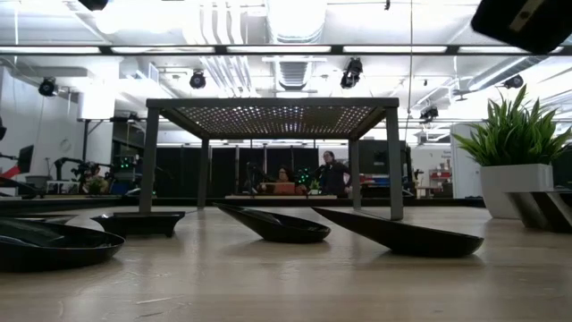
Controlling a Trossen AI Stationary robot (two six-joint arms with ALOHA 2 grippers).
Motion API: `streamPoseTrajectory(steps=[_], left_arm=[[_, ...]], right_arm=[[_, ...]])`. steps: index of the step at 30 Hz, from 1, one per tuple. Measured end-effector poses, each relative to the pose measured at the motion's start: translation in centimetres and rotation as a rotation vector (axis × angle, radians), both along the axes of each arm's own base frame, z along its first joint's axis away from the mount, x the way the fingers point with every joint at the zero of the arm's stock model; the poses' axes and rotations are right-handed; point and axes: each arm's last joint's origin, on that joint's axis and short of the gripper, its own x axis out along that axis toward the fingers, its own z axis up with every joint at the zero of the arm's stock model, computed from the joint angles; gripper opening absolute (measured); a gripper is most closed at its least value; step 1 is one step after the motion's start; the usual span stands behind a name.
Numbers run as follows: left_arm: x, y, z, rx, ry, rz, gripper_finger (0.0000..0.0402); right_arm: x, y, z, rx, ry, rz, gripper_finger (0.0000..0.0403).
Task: Pick & Place Mini shaped plates
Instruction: Stack the square plate on top of the square plate on the shelf
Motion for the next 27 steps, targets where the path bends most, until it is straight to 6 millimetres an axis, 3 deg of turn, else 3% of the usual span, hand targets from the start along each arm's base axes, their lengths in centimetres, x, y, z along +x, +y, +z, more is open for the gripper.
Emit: streamPoseTrajectory(steps=[11, 19, 27], left_arm=[[0.0, 0.0, 0.0, 0.0, 0.0, 0.0, 0.0], [0.0, 0.0, 0.0, 0.0, 0.002, 0.0, 0.0], [0.0, 0.0, 0.0, 0.0, 0.002, 0.0, 0.0]], right_arm=[[0.1, 1.5, -0.5, 0.039, -0.01, 0.006, 0.0091], [0.4, 3.0, -2.9, 0.052, 0.146, 0.055, 0.0091], [-0.4, 2.9, -3.3, 0.085, 0.295, -0.047, 0.0091]])
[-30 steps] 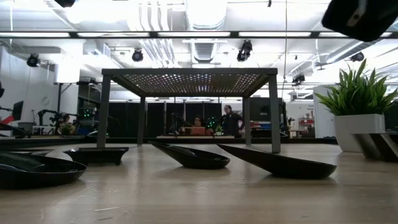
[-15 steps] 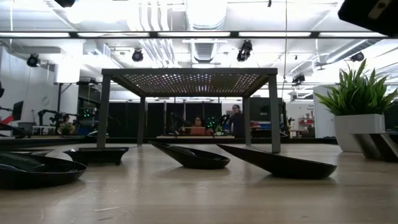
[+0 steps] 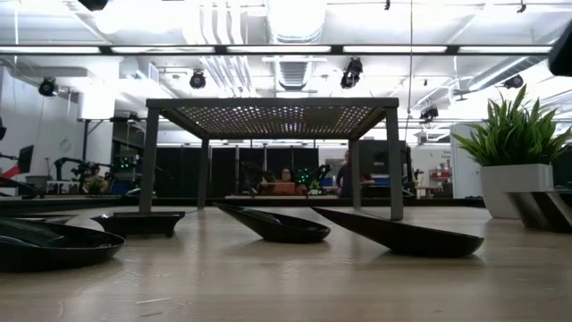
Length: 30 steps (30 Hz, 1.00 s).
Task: Pick & Place Mini shaped plates
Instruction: Stack the square plate on top of the square plate on the shelf
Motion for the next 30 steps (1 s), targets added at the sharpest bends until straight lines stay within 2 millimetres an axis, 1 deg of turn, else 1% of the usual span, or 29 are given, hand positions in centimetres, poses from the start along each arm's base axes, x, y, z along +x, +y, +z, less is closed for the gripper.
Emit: streamPoseTrajectory(steps=[3, 8, 13, 21, 30], left_arm=[[0.0, 0.0, 0.0, 0.0, 0.0, 0.0, 0.0], [0.0, 0.0, 0.0, 0.0, 0.0, 0.0, 0.0], [0.0, 0.0, 0.0, 0.0, 0.0, 0.0, 0.0], [0.0, 0.0, 0.0, 0.0, 0.0, 0.0, 0.0], [0.0, 0.0, 0.0, 0.0, 0.001, 0.0, 0.0]], right_arm=[[-0.9, -0.2, -0.4, -0.04, 0.09, -0.053, 0.0091], [-2.6, -0.4, -1.3, -0.084, 0.233, -0.202, 0.0088], [-2.6, -0.5, -1.3, -0.087, 0.227, -0.263, 0.0082], [-3.7, -1.6, -3.4, -0.118, 0.317, -0.395, 0.0084], [-4.3, -2.3, -3.8, -0.118, 0.33, -0.453, 0.0078]])
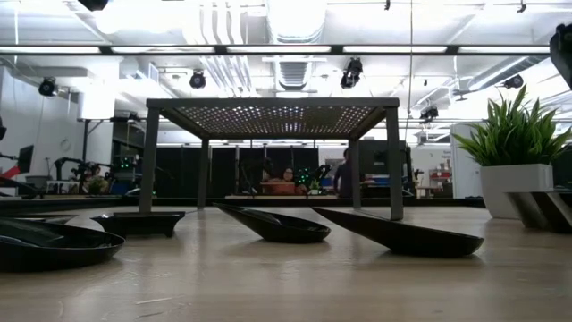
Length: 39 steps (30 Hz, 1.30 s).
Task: Pick & Place Mini shaped plates
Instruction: Stack the square plate on top of the square plate on the shelf
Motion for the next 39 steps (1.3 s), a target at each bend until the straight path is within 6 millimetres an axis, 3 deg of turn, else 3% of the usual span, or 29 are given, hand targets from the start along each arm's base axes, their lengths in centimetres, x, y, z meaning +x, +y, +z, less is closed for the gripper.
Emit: streamPoseTrajectory(steps=[39], left_arm=[[0.0, 0.0, 0.0, 0.0, 0.0, 0.0, 0.0]], right_arm=[[0.39, -0.17, 0.04, 0.0, -0.117, -0.148, 0.0084]])
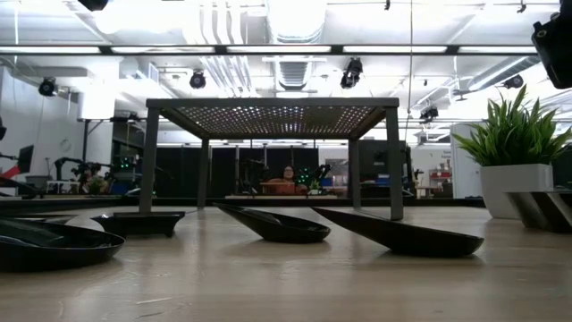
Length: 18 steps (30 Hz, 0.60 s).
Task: Pick & Place Mini shaped plates
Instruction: Stack the square plate on top of the square plate on the shelf
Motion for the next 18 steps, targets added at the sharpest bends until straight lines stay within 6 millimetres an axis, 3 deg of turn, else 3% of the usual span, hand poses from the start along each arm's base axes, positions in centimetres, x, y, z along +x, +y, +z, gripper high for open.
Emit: streamPoseTrajectory(steps=[18], left_arm=[[0.0, 0.0, 0.0, 0.0, 0.0, 0.0, 0.0]], right_arm=[[0.2, 0.4, -1.1, 0.026, 0.054, 0.022, 0.0086]])
